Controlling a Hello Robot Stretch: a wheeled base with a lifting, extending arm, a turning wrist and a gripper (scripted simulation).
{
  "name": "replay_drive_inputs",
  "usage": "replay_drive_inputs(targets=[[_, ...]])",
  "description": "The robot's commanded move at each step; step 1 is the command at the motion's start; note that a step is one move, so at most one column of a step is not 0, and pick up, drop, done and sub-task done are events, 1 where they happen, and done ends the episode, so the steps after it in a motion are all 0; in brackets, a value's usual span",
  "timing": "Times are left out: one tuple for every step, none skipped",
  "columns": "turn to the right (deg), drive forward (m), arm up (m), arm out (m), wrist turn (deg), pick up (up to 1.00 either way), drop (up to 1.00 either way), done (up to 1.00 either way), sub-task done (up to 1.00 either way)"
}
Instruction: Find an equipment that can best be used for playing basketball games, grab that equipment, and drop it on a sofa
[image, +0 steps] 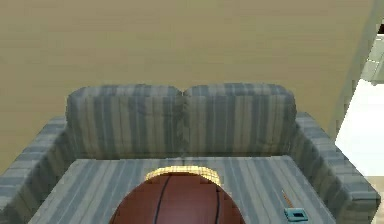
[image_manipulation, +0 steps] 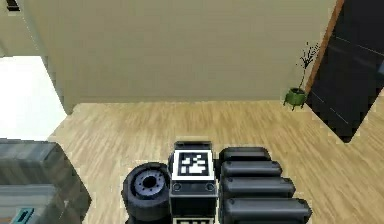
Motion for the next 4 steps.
replay_drive_inputs(targets=[[-45.0,0.00,0.00,0.00,0.0,0.00,0.00,0.00,0.00],[-42.0,0.00,0.00,0.00,0.0,0.00,0.00,0.00,0.00],[0.0,0.00,0.00,0.48,0.0,0.00,0.00,0.00,0.00],[0.0,0.00,0.00,0.00,45.0,0.00,0.00,0.00,0.00]])
